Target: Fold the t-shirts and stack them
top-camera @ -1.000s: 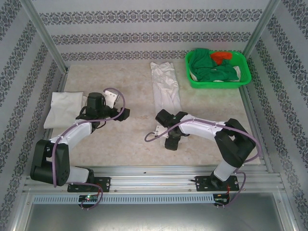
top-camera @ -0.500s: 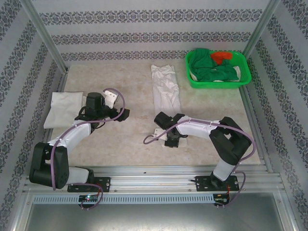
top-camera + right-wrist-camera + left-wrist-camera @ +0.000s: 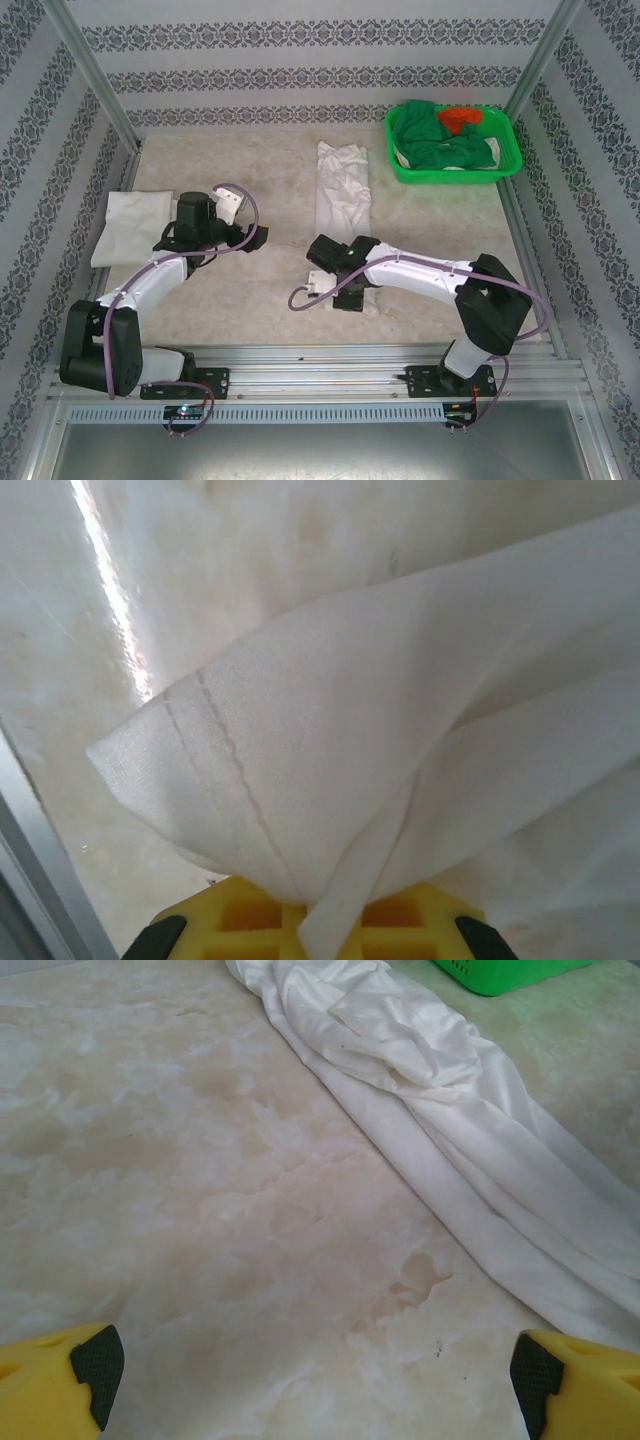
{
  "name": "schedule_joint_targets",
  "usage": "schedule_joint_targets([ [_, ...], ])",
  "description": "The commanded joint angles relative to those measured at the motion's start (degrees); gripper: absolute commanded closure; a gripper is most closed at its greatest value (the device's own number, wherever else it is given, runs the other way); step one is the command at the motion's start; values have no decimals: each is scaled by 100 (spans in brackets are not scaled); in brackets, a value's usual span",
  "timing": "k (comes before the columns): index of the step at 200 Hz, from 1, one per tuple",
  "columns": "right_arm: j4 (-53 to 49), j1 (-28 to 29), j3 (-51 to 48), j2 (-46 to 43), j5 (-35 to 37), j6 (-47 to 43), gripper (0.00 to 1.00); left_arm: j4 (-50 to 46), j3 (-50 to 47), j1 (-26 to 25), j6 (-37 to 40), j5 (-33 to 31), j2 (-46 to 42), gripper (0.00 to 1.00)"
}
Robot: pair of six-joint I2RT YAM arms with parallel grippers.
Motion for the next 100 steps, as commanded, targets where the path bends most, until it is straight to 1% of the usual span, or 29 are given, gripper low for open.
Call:
schedule_joint_targets([
  [1,-414,-19,429,-32,404,6,100,-5,-163,61,168,131,-152,0],
  [51,-345,-254,1170,538,788,-293,100,20,-265,61,146,20,-255,0],
  [100,-235,-630,1799,1075,874,-707,100,106,-354,68,69,15,-289,0],
])
